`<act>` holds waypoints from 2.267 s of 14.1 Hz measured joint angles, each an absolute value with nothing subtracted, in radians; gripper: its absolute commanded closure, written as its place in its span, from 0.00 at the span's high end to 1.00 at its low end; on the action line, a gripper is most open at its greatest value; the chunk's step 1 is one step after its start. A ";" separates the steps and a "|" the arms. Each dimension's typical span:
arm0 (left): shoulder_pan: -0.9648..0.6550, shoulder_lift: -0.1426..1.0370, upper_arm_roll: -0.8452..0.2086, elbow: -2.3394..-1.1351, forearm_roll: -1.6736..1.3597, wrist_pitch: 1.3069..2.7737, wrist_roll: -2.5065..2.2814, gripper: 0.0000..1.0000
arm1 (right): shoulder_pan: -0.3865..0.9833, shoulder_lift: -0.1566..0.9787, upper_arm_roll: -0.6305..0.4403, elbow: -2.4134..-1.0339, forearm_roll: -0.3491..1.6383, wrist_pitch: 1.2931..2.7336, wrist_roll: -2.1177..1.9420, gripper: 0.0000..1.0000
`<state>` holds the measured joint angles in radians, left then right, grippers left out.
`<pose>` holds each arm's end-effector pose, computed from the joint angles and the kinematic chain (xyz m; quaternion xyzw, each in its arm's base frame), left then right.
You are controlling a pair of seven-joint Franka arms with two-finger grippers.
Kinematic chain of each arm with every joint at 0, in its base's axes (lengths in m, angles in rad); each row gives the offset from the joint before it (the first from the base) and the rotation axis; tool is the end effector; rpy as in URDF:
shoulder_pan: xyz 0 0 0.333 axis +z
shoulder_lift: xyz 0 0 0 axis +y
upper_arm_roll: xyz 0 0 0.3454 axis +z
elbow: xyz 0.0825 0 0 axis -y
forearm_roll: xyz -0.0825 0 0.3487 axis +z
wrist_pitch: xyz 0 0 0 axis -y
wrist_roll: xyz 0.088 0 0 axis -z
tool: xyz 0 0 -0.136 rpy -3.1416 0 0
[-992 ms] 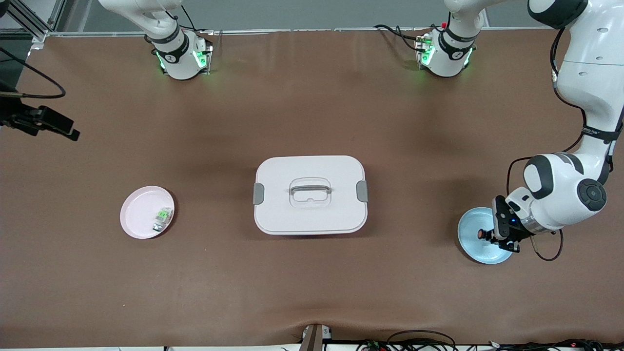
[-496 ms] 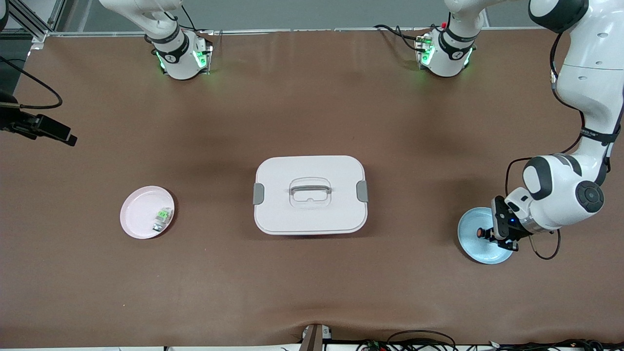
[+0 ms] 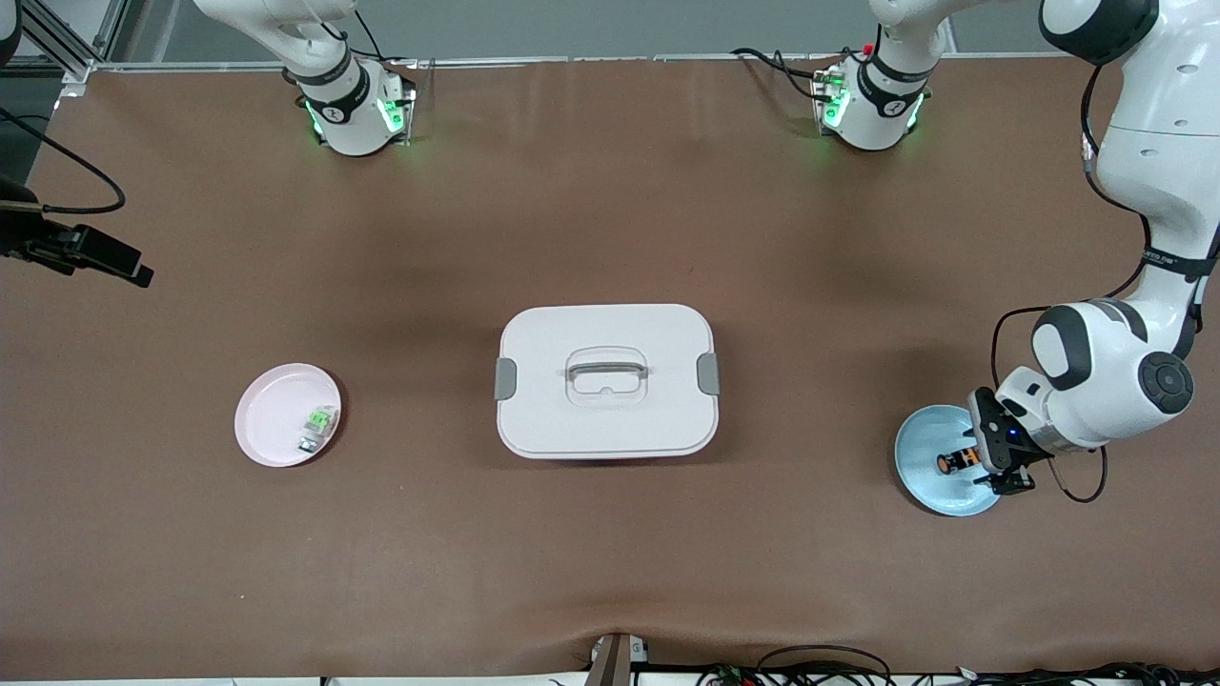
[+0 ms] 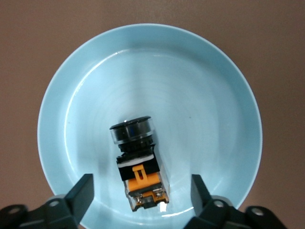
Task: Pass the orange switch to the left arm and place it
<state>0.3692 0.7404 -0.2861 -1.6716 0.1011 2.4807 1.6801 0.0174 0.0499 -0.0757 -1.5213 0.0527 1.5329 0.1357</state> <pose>0.6827 0.0850 0.2139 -0.6970 0.7127 -0.0791 0.0000 0.5306 -0.0225 0.6172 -0.9949 0.0963 0.0200 0.0237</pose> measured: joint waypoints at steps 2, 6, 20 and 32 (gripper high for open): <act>0.369 0.735 -0.288 -1.666 0.101 2.475 1.667 1.00 | 0.017 0.050 -0.076 -1.521 0.052 1.544 0.134 1.00; 0.368 0.715 -0.302 -1.605 0.101 2.360 1.614 1.00 | 0.018 0.049 -0.074 -1.521 0.051 1.557 0.112 1.00; 0.357 0.461 -0.355 -1.546 0.101 1.960 0.964 1.00 | 0.034 0.018 -0.063 -1.521 0.029 1.570 0.046 1.00; 0.356 0.313 -0.414 -1.549 0.100 1.824 0.395 1.00 | 0.035 0.018 -0.062 -1.521 0.003 1.579 0.024 1.00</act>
